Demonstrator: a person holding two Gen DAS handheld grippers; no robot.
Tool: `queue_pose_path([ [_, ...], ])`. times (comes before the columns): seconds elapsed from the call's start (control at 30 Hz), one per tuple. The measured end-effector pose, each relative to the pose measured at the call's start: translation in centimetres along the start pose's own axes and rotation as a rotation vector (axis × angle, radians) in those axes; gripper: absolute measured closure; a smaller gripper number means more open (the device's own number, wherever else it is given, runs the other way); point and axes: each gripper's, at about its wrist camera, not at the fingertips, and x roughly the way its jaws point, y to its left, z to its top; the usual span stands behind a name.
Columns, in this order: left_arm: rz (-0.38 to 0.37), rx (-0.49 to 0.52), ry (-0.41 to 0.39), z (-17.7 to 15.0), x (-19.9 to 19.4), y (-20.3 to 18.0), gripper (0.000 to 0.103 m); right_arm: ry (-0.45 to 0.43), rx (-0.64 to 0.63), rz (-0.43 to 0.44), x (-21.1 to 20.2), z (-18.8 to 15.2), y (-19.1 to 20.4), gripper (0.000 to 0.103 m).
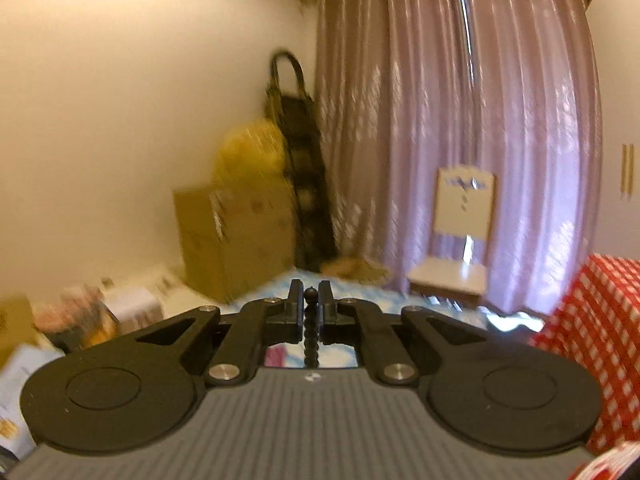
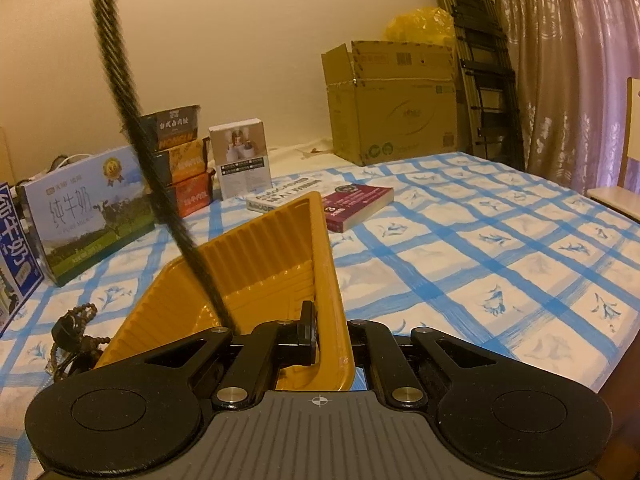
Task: Organize jewelry
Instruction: 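Lift the dark bead strand high with the left tool to untangle it, then lower the bead strand into the orange tray and open the left tool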
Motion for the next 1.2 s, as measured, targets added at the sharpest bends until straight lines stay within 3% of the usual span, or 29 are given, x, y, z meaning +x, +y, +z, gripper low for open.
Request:
queue_pose_path([
  [0.27,-0.094,-0.115,0.254,-9.5,7.0,-1.1,0.097,0.005,0.003,0.000,-0.1,-0.2,0.2,0.098],
  [0.53,-0.072,-0.280,0.387,-18.8,9.9,-0.1,0.097,0.016,0.004,-0.001,-0.2,-0.6,0.2,0.098],
  [0.77,-0.029,-0.311,0.472,-23.5,11.9,-0.4,0.097,0.015,0.010,-0.008,-0.4,-0.7,0.2,0.098],
  [0.87,-0.025,-0.346,0.500,-24.9,12.2,-0.3,0.093,0.007,0.006,-0.015,-0.5,-0.6,0.4,0.098],
  [0.9,-0.019,-0.351,0.504,-25.2,12.1,-0.3,0.087,0.002,0.004,-0.020,-0.5,-0.6,0.5,0.098],
  [1.07,0.032,-0.370,0.497,-26.6,10.1,0.1,0.082,-0.022,-0.013,-0.068,-0.9,-0.5,0.8,0.098],
  [1.2,0.121,-0.341,0.477,-27.9,6.4,1.1,0.082,-0.053,-0.049,-0.137,-1.5,-0.4,1.0,0.098],
])
